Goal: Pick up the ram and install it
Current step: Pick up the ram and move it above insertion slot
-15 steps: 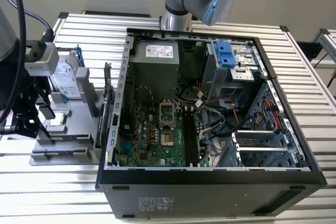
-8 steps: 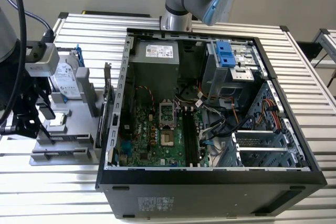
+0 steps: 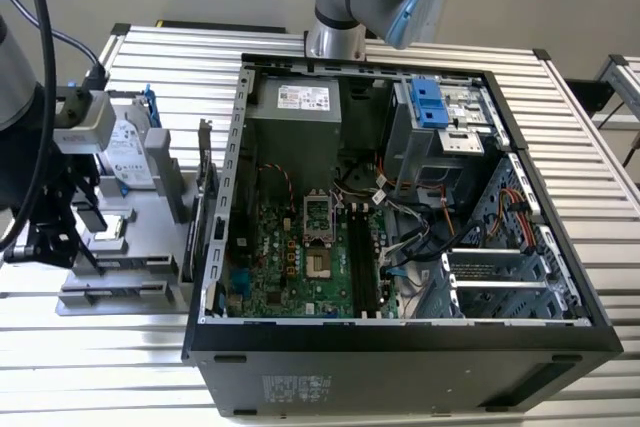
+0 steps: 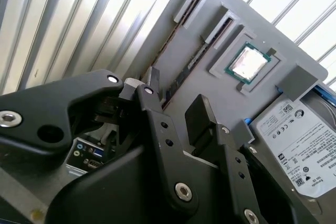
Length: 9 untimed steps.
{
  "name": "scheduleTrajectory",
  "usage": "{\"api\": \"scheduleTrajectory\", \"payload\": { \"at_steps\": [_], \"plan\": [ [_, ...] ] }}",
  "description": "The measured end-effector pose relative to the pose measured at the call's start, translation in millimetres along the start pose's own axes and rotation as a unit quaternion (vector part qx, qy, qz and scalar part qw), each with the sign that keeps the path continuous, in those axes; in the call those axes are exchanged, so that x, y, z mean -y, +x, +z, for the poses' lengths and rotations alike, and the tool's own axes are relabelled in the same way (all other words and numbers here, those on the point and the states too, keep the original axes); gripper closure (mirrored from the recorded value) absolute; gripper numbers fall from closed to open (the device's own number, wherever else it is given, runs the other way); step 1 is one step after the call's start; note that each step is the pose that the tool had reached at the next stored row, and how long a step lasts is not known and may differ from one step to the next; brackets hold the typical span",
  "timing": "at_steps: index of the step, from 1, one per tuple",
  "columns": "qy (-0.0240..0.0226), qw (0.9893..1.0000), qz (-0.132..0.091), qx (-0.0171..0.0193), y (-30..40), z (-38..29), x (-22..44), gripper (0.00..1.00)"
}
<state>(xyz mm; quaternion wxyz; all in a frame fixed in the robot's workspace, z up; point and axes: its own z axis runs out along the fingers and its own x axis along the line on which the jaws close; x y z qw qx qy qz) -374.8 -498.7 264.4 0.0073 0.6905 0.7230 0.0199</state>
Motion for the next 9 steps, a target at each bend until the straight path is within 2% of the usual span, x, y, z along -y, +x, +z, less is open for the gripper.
{"api": "scheduleTrajectory", "payload": {
  "at_steps": [9],
  "plan": [
    [0.0011,1.0000,0.000,0.0005,-0.8,8.1,0.3,0.00]
  ]
}}
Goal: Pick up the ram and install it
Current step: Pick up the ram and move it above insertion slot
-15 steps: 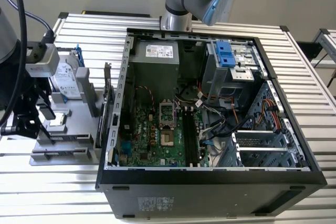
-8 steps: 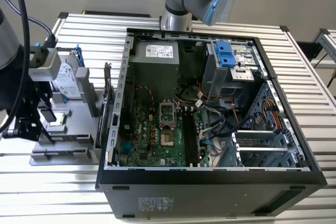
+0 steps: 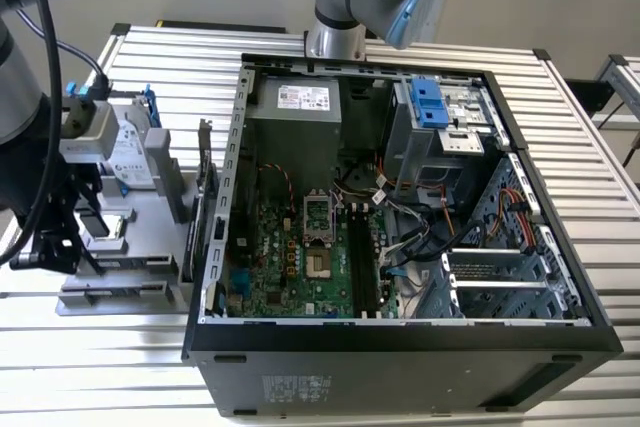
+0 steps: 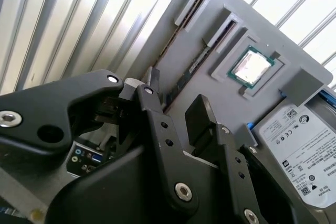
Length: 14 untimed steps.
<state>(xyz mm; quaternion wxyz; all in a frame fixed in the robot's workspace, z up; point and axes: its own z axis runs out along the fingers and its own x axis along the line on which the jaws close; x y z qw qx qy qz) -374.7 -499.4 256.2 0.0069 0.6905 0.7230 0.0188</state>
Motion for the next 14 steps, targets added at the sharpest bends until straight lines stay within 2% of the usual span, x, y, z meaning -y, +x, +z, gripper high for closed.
{"api": "scheduleTrajectory", "payload": {
  "at_steps": [14],
  "plan": [
    [0.0018,1.0000,0.000,-0.0001,-1.4,11.7,0.1,0.00]
  ]
}}
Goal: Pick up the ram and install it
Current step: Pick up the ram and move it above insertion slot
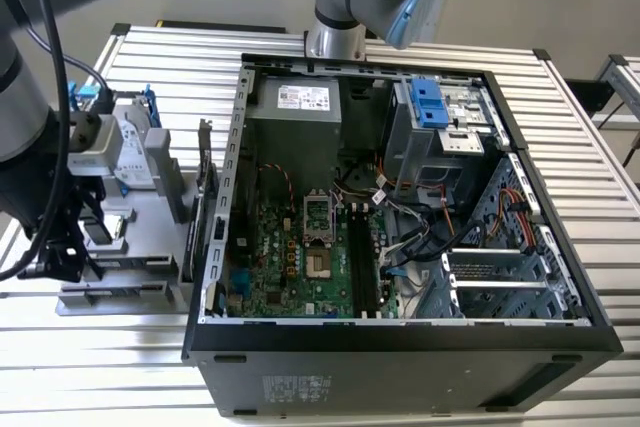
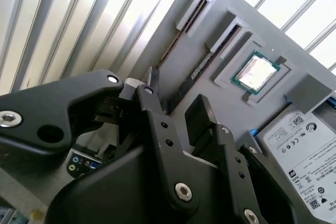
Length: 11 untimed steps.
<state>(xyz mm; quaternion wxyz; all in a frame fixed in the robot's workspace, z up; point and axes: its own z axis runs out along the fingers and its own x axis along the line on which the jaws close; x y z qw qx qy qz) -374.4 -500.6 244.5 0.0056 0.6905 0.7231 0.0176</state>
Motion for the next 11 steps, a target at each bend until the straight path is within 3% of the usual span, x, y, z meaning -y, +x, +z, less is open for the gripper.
{"api": "scheduleTrajectory", "payload": {
  "at_steps": [11],
  "plan": [
    [0.0024,1.0000,0.000,0.0003,-2.5,7.6,0.1,0.00]
  ]
}}
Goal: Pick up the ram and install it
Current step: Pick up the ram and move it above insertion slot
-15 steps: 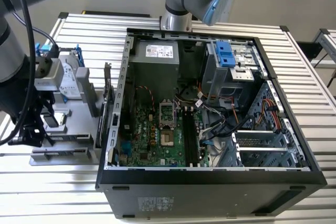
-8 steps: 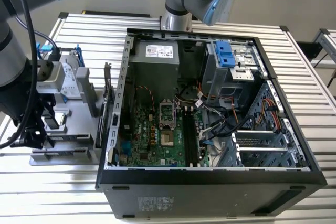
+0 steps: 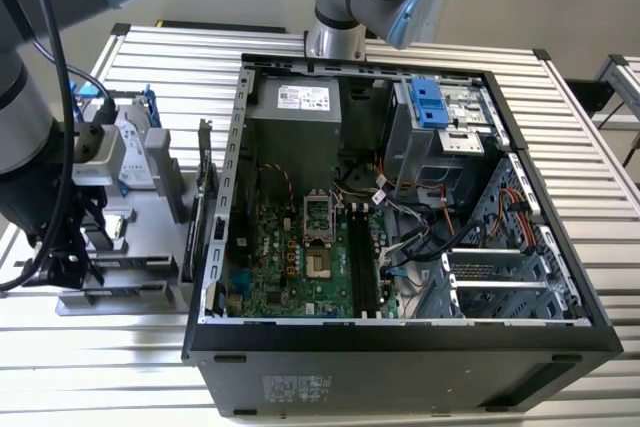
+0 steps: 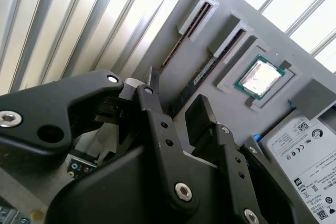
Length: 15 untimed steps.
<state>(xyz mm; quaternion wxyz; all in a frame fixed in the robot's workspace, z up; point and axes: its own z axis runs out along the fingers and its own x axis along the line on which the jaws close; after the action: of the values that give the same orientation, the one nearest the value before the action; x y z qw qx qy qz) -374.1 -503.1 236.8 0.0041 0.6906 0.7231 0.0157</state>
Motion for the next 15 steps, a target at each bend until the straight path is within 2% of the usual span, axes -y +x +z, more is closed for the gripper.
{"api": "scheduleTrajectory", "payload": {
  "at_steps": [15],
  "plan": [
    [0.0015,1.0000,0.000,0.0013,-4.4,8.9,0.1,0.00]
  ]
}}
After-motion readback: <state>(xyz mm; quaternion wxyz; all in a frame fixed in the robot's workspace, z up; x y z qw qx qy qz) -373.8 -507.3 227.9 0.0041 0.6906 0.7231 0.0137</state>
